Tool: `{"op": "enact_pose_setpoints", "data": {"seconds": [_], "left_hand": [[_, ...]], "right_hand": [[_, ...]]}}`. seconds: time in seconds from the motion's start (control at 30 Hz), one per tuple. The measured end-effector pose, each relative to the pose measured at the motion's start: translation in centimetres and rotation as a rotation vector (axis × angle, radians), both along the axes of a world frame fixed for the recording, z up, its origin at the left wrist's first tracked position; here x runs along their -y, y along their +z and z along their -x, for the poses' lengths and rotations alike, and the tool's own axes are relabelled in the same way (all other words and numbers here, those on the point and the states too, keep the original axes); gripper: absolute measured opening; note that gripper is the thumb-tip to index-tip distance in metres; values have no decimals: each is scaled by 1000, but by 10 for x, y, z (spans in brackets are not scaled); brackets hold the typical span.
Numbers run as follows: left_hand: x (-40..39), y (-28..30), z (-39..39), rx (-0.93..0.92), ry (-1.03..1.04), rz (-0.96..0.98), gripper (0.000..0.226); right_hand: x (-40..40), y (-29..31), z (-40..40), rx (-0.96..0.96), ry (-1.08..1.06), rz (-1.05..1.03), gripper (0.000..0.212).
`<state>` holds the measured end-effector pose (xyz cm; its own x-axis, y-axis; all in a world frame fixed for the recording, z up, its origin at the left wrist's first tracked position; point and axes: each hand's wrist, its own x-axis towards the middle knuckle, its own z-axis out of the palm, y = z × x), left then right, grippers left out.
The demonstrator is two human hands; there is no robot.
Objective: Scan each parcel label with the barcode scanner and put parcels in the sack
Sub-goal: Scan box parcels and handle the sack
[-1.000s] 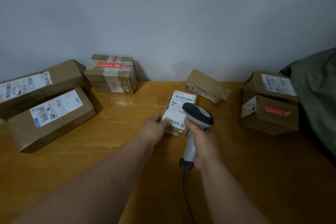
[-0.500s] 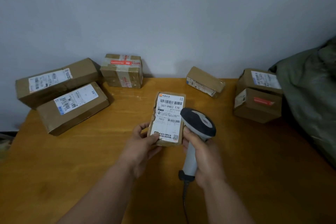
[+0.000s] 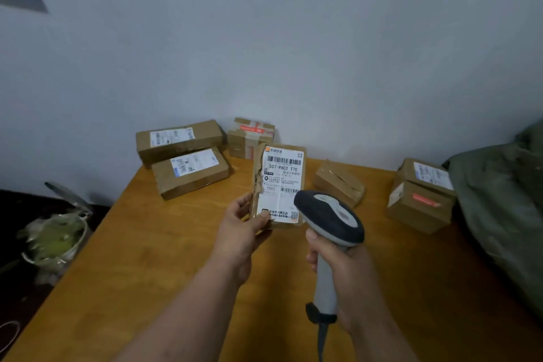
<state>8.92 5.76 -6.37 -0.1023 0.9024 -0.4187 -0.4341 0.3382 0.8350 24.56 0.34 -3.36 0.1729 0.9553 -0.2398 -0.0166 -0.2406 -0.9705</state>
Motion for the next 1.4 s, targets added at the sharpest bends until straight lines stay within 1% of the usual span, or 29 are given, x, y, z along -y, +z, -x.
{"op": "enact_pose_setpoints", "data": {"seconds": [0.2, 0.37, 0.5, 0.67, 0.8, 0.83, 0.93, 1.0, 1.03, 1.07, 1.13, 1.27, 1.37, 1.4], "left_hand": [[37, 27, -4, 0, 67, -70, 49], [57, 37, -13, -5, 87, -113, 49], [65, 42, -22, -5, 102, -130, 51], [76, 49, -33, -12, 97, -151, 48], [80, 47, -44, -27, 75, -145, 52], [80, 48, -49, -34, 65, -146, 51], [75, 49, -70, -33, 14, -150, 48], [69, 53, -89, -36, -45, -155, 47], [69, 54, -93, -37, -58, -154, 46], [61, 58, -112, -48, -117, -163, 46], [56, 61, -125, -64, -141, -183, 47], [39, 79, -177, -102, -303, -235, 49], [37, 94, -220, -115, -404, -265, 47], [37, 97, -233, -121, -426, -275, 46]], "right_hand": [[33, 23, -5, 16, 51, 10, 23], [51, 38, -16, 41, 82, -6, 29], [62, 48, -26, 40, 79, -29, 21], [69, 54, -36, 51, 83, -37, 17], [74, 58, -48, 66, 68, -35, 11], [75, 60, -53, 64, 52, -34, 8], [78, 61, -74, 43, -25, -18, 13], [81, 62, -90, 27, -75, -10, 11], [83, 61, -93, 27, -87, -4, 15], [86, 64, -108, 16, -149, -23, 19], [87, 69, -116, 23, -178, -9, 18], [97, 79, -153, 23, -361, 39, 21], [112, 86, -185, 51, -469, 21, 13], [118, 89, -194, 51, -508, 24, 13]]}}
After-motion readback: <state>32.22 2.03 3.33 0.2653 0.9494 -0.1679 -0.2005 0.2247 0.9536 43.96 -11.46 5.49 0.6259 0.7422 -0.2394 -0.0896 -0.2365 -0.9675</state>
